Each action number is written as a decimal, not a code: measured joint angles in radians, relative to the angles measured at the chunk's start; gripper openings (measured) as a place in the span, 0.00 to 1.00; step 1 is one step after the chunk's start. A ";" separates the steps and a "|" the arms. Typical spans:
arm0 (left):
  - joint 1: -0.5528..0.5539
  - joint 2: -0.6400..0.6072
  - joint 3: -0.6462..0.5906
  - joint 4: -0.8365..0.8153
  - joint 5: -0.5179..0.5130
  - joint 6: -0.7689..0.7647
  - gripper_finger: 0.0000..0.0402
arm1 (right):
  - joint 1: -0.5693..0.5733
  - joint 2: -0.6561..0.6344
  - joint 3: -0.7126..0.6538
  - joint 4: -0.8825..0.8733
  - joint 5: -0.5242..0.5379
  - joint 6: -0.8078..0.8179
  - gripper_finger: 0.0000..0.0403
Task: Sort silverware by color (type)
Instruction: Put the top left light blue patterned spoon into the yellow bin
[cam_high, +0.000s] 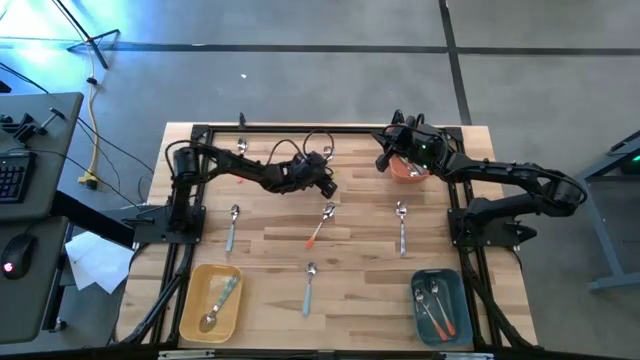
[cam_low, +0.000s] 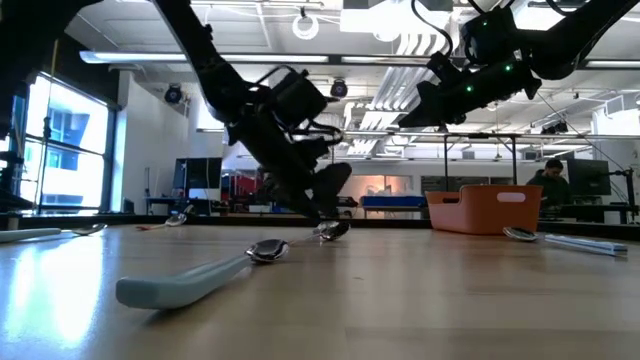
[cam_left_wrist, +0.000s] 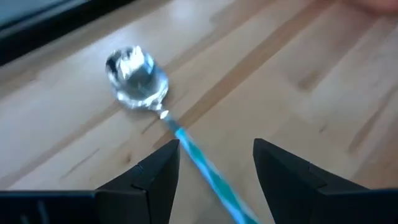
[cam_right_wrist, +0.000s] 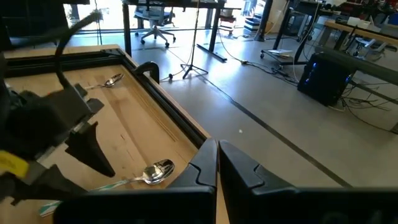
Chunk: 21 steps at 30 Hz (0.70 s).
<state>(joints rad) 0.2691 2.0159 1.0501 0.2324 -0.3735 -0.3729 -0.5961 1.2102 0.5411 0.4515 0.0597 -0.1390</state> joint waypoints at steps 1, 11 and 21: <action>0.001 0.013 0.013 -0.022 -0.014 -0.005 0.49 | 0.000 0.000 0.000 0.000 0.000 0.000 0.00; 0.013 0.063 0.069 -0.168 -0.054 0.033 0.40 | 0.001 0.000 0.000 -0.007 0.000 0.000 0.00; -0.020 0.017 0.063 -0.267 -0.072 0.220 0.03 | 0.001 0.000 0.000 -0.007 0.000 -0.001 0.00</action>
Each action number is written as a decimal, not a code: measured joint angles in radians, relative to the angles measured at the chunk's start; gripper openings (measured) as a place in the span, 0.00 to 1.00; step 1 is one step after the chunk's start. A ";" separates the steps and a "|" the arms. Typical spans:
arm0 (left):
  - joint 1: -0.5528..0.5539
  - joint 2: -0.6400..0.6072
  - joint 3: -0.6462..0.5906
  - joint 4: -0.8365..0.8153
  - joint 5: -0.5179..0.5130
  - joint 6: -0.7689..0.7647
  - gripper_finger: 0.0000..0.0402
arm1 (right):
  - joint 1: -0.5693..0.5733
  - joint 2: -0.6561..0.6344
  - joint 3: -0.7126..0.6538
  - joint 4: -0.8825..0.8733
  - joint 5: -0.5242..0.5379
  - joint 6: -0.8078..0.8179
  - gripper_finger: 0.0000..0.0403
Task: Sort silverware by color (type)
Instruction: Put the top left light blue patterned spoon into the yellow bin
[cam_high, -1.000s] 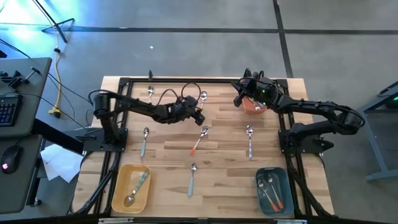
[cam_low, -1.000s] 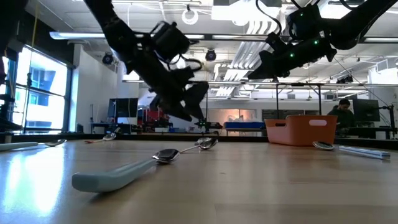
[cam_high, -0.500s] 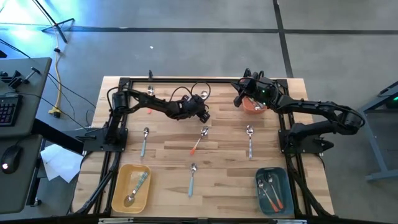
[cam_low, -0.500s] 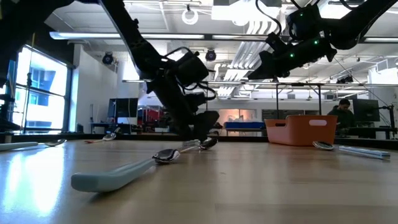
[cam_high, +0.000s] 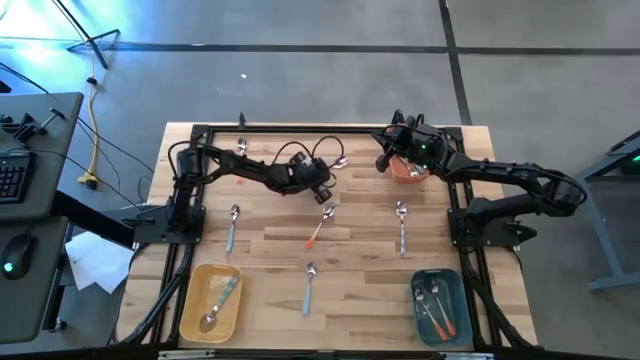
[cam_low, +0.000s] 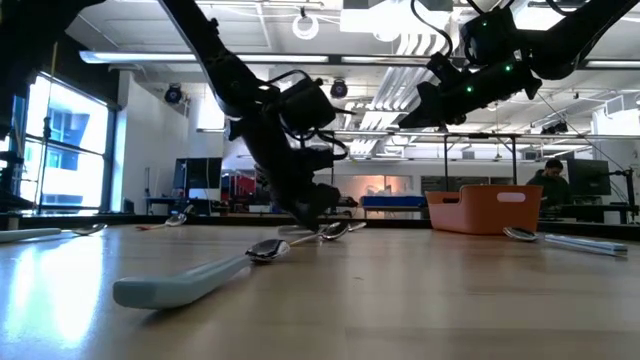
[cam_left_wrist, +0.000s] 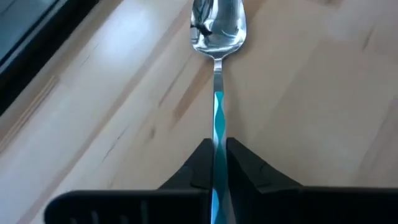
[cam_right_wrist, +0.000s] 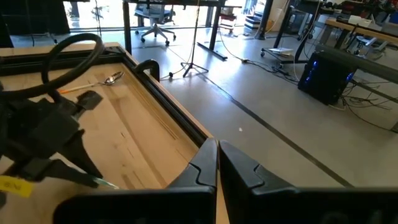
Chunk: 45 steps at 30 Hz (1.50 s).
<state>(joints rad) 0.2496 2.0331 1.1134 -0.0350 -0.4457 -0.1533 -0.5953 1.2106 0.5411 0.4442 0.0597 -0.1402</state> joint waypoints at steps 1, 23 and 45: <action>-0.001 -0.015 -0.002 -0.025 0.001 0.002 0.04 | 0.000 0.000 0.000 0.000 0.000 -0.001 0.00; -0.805 -0.693 -0.002 -0.962 -0.123 -0.959 0.02 | 0.000 0.000 0.000 -0.007 -0.004 -0.018 0.00; -1.567 -0.410 0.013 -1.037 -0.015 -2.095 0.02 | 0.000 0.000 0.000 -0.028 -0.003 -0.014 0.00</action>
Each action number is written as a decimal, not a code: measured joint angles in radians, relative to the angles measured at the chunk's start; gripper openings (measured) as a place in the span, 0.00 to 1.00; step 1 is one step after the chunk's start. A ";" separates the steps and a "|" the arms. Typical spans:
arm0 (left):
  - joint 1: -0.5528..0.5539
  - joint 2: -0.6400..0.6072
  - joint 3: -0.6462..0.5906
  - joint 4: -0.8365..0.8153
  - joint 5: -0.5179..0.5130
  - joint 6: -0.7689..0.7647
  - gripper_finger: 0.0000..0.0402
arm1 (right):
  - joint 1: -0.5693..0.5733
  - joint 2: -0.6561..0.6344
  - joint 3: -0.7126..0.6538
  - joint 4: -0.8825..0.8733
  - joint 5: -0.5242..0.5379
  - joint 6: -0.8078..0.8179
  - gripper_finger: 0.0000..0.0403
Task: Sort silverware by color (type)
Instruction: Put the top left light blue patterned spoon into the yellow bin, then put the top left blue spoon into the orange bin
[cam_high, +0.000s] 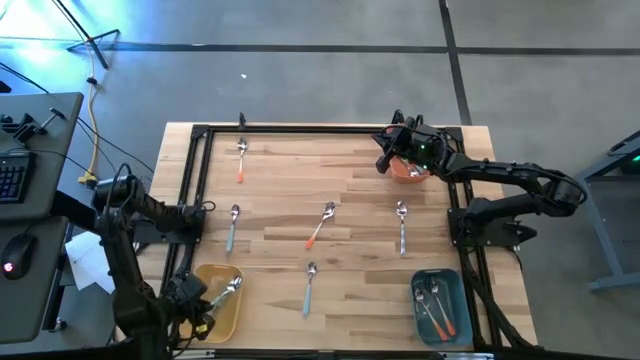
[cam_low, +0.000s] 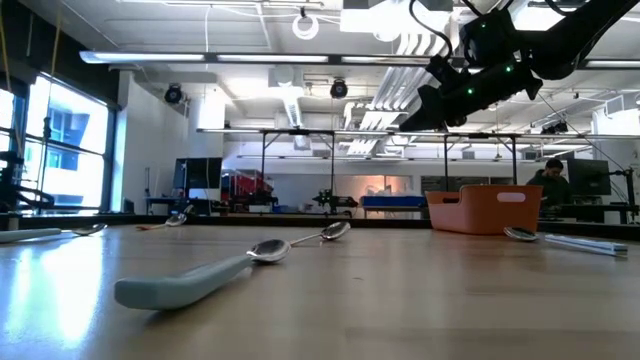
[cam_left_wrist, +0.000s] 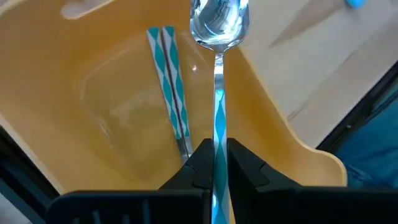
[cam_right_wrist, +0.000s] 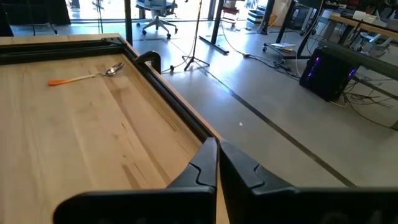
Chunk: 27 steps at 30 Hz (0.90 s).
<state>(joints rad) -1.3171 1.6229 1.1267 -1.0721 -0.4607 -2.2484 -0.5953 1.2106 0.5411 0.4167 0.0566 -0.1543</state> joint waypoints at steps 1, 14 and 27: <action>0.001 0.007 0.004 -0.002 0.004 0.000 0.02 | 0.000 0.000 0.000 -0.002 0.000 0.004 0.00; 0.051 0.055 0.020 -0.008 0.065 0.024 0.12 | 0.000 0.000 0.000 -0.011 0.000 -0.001 0.00; 0.161 -0.102 0.038 -0.131 -0.166 0.521 0.30 | 0.000 0.000 0.000 0.009 0.000 0.012 0.00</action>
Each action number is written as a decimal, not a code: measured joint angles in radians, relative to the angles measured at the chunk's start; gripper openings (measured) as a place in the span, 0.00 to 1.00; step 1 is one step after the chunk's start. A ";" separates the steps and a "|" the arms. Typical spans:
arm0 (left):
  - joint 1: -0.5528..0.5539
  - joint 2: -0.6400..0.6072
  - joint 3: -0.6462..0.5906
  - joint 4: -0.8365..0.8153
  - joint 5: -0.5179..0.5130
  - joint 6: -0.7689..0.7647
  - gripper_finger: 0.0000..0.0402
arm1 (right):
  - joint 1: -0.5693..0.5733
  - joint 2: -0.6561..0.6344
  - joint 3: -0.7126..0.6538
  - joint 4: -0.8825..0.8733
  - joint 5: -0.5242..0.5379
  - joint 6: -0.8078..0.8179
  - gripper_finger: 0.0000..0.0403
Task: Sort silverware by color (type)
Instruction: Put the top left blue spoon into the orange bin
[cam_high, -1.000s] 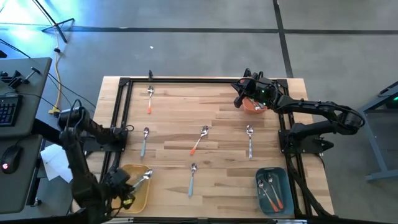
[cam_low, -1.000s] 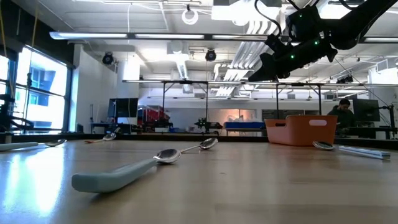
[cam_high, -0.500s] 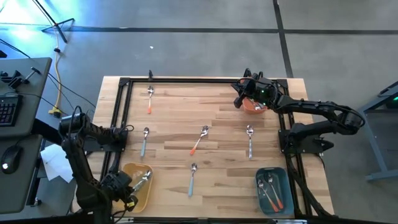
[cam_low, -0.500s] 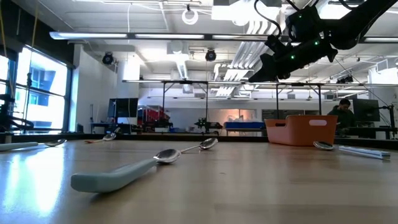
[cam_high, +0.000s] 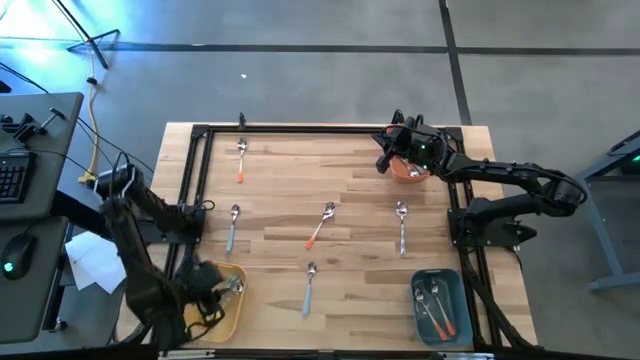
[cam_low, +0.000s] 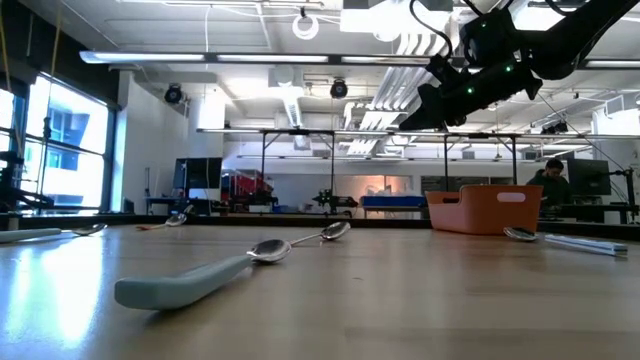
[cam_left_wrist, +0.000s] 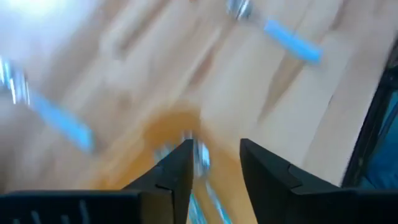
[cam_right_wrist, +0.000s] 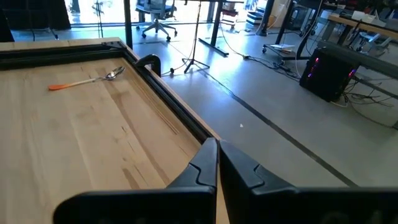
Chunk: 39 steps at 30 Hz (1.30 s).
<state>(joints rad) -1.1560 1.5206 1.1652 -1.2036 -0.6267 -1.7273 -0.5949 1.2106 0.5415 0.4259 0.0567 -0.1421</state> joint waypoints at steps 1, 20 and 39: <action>0.019 -0.028 -0.016 0.010 -0.035 0.078 0.28 | 0.000 0.000 0.000 0.000 0.000 0.003 0.00; 0.897 -0.524 -0.736 1.299 0.577 1.497 0.00 | 0.065 0.000 0.000 -0.030 -0.038 -0.041 0.00; 1.358 0.025 -0.772 2.040 0.842 1.781 0.00 | 0.346 -0.011 0.254 -0.808 0.321 0.284 0.00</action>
<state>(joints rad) 0.2025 1.5458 0.3931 0.8363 0.2149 0.0534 -0.2488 1.1995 0.7958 -0.3820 0.3779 0.1421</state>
